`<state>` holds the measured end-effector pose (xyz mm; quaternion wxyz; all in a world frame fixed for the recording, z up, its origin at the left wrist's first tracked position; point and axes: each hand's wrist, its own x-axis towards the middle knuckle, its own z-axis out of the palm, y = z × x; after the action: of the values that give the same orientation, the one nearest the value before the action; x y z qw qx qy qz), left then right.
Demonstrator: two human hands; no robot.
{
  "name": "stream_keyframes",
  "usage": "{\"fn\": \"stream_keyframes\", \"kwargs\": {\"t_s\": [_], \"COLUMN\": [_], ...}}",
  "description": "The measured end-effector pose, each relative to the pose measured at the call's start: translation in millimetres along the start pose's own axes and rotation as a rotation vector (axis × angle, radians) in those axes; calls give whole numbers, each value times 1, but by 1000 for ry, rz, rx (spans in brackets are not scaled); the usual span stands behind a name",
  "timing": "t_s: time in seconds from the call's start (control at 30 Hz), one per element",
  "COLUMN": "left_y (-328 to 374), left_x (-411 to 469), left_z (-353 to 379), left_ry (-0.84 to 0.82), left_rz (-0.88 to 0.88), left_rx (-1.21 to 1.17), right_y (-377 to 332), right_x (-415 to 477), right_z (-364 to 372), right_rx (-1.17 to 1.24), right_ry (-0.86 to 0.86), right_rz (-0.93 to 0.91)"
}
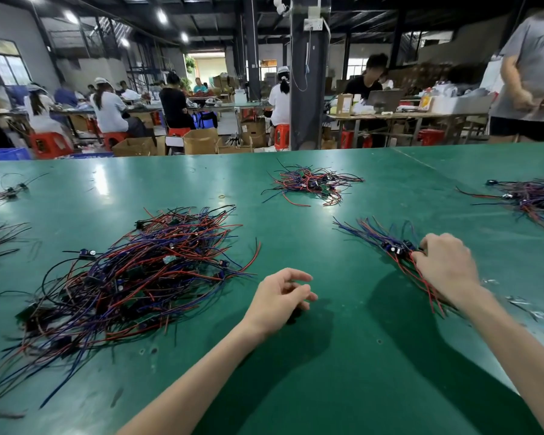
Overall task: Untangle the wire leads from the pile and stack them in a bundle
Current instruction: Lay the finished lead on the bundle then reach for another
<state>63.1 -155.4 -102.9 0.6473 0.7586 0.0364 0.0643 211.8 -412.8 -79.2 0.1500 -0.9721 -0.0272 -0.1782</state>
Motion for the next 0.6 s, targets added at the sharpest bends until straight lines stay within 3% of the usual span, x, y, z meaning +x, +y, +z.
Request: {"fn": "stream_keyframes", "kwargs": {"t_s": [0.1,0.2,0.4,0.47,0.6], "left_y": [1,16,50,54,54], "left_x": [1,11,22,17,7], "left_z": [-4,-25,-109,-140,-187], "left_ry": [49,227,577,673,593], "left_rz": [196,323,333,238,-333], "left_rx": [349,539,1112,1286,1451], "right_y": [-16,-34,-52,-52,-53], "right_x": [-14,-31,-50,-50,-51], "right_z": [6,17,37,38,38], "right_rx": [51,89,79,89,79], "right_ry": [59,-30,-145,-135,-132], "right_rz": [-167,-321,-453,-465,-460]}}
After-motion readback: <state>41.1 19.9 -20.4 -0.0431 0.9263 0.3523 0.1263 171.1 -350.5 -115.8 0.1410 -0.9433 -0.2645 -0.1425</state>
